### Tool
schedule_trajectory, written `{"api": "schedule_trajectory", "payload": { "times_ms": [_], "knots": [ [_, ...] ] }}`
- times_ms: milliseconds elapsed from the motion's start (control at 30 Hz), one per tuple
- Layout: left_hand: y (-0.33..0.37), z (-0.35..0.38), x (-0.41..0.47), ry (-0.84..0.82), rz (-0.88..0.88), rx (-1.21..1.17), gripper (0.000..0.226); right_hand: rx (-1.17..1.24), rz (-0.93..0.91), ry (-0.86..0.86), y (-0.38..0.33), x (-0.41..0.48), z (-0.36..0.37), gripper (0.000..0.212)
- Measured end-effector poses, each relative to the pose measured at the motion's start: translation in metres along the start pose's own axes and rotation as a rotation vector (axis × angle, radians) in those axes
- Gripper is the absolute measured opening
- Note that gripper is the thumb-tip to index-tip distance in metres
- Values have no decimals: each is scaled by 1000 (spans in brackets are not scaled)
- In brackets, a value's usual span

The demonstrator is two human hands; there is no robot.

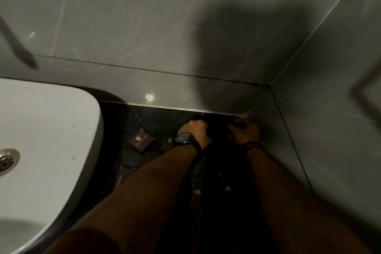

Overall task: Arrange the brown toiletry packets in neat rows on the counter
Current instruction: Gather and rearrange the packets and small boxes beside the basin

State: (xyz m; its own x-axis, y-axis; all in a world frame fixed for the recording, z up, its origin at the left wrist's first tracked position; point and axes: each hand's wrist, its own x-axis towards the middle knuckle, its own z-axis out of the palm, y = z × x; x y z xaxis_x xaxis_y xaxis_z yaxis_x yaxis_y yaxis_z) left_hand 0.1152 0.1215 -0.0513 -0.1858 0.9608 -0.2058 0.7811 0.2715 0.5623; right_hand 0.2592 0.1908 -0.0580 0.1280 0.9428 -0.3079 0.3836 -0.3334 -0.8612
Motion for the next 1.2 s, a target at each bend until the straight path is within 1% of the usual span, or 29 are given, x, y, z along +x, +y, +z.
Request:
{"api": "schedule_trajectory", "payload": {
  "times_ms": [33,67,100,200,267,333,400,467,567,633,1000,1200],
  "knots": [
    [1,-1,-4,10,0,2,28,29,29,-1,1,-3,-1,29],
    [1,-2,-8,17,-2,5,29,3,40,-7,3,-5,-2,30],
    [1,-1,-11,21,-3,9,29,-72,30,-23,7,-6,-2,31],
    [3,3,-18,23,-12,26,30,-431,-47,-119,22,-14,-3,34],
    [2,7,-21,13,-12,35,30,-628,-86,-189,30,-18,-3,34],
    [0,10,-22,-1,-10,44,30,-766,-105,-198,32,-23,-4,31],
    [-3,13,-23,-8,-18,50,32,-840,-120,-198,33,-26,-5,30],
    [-5,15,-24,-13,-25,57,34,-807,-157,-170,31,-28,-5,28],
    [-6,18,-24,-17,-16,48,34,-604,-179,-96,28,-28,-7,26],
    [-4,20,-24,-19,-5,42,33,-535,-180,-78,29,-28,-10,27],
    [-6,33,-22,-10,16,54,30,-547,-227,-150,45,-30,-16,23],
    [-10,31,-23,-21,41,38,43,-576,-198,-176,47,-33,-16,28]
  ]
}}
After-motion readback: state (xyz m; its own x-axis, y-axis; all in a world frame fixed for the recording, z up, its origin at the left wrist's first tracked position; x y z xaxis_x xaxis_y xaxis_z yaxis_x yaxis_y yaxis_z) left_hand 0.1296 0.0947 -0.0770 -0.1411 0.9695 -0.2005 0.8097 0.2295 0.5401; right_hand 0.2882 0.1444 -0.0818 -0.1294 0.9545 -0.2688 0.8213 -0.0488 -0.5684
